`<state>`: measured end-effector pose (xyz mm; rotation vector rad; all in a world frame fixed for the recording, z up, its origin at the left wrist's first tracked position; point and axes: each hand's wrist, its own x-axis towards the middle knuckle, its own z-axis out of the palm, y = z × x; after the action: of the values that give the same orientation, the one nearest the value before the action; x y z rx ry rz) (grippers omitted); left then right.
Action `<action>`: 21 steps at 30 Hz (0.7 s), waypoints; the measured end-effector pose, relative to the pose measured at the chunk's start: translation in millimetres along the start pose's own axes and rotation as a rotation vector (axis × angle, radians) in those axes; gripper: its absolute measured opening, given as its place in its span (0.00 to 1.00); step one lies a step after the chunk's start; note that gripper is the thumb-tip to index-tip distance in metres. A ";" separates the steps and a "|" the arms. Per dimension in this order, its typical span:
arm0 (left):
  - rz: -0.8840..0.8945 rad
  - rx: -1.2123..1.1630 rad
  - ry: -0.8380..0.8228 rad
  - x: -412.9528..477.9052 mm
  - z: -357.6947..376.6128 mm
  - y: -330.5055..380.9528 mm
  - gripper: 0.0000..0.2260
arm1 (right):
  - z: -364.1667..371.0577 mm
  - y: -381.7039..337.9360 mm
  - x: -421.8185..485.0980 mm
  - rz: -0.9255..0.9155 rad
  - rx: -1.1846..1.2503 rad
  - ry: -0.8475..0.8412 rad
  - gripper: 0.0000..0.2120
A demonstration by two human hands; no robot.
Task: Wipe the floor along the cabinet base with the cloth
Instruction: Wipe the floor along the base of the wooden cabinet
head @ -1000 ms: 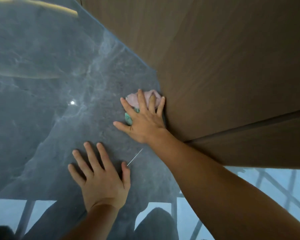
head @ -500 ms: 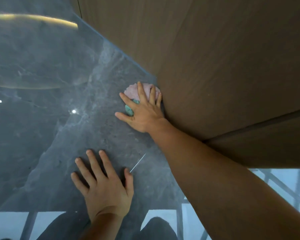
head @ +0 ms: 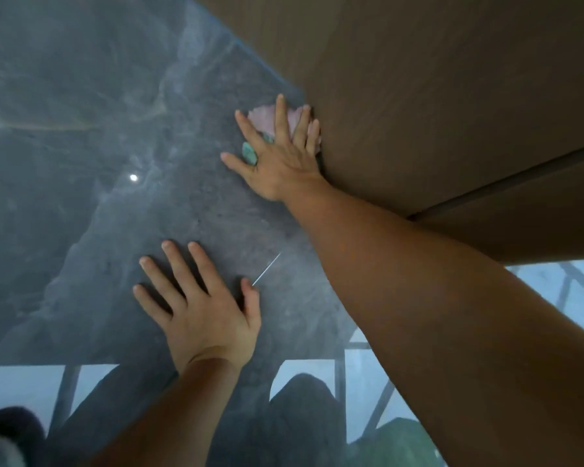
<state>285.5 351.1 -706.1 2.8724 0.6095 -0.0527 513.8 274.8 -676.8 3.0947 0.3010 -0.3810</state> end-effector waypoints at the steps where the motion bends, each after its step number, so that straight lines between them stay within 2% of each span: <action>1: 0.004 0.000 0.004 0.3 0.6 0.3 0.37 | -2.0 -2.1 12.0 0.008 -0.008 -0.004 0.37; 6: 0.012 -0.014 -0.012 -1.6 4.4 -1.8 0.37 | -2.4 1.6 6.0 -0.019 -0.033 -0.038 0.36; 11: 0.005 -0.038 -0.057 0.0 0.0 -3.3 0.38 | 23.3 3.9 -112.8 -0.063 0.010 -0.014 0.36; 16: 0.012 -0.061 -0.070 -1.7 -6.0 -2.2 0.35 | 57.3 40.7 -228.8 -0.216 -0.016 0.000 0.36; 21: 0.014 -0.056 -0.094 -2.2 -2.1 -8.1 0.36 | 68.5 120.8 -269.2 -0.473 -0.148 -0.058 0.36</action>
<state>280.2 357.9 -705.5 2.8020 0.5633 -0.1644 264.2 103.2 -680.1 2.8332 1.0144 -0.4264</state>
